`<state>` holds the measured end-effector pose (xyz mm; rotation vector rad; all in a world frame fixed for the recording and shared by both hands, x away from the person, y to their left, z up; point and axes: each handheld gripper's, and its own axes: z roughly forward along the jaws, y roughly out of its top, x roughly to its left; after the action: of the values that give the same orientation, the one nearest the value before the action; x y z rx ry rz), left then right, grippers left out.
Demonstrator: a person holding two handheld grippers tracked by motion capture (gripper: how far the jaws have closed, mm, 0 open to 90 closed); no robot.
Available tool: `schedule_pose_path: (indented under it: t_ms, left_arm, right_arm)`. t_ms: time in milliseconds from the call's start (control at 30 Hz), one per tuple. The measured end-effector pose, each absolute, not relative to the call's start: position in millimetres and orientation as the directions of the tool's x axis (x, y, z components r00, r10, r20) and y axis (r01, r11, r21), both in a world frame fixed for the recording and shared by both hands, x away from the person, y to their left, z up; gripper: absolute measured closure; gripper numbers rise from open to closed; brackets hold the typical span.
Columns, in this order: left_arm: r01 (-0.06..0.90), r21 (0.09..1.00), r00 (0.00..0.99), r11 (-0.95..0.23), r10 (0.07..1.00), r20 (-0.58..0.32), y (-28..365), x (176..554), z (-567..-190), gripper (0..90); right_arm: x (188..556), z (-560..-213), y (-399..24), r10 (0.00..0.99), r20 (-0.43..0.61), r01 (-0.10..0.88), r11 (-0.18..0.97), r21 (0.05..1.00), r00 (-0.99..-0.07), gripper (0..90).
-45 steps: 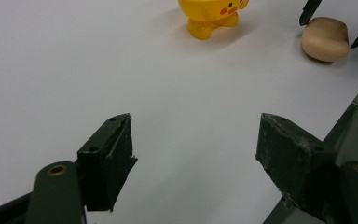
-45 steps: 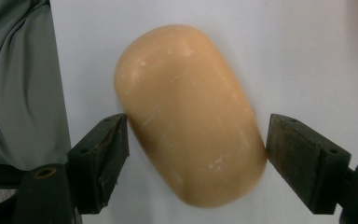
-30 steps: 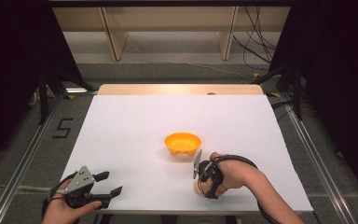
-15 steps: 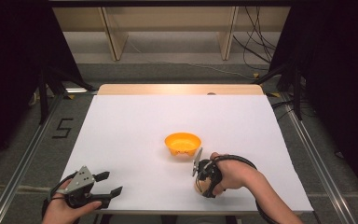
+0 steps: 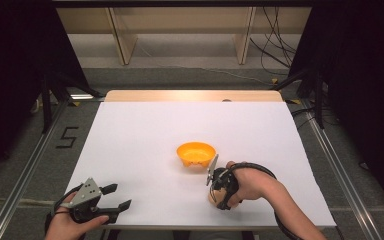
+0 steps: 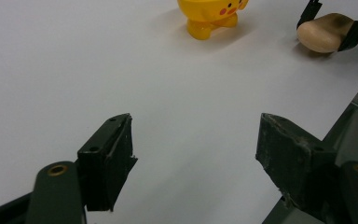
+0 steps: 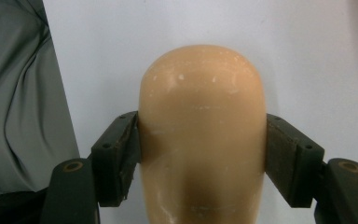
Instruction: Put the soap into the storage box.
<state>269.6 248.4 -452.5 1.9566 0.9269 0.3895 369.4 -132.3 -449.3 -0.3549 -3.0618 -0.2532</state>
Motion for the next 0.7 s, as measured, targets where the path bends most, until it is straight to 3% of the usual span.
schedule_pose_path:
  t_ms: [700]
  left_arm:
    - [0.454,0.836,0.666,-0.308,0.74,-0.089,248.5,269.4,-452.2,26.9]
  right_arm:
    - [376.0,-435.7,-136.0,0.255,0.049,0.26,0.95,0.176,-0.966,34.0]
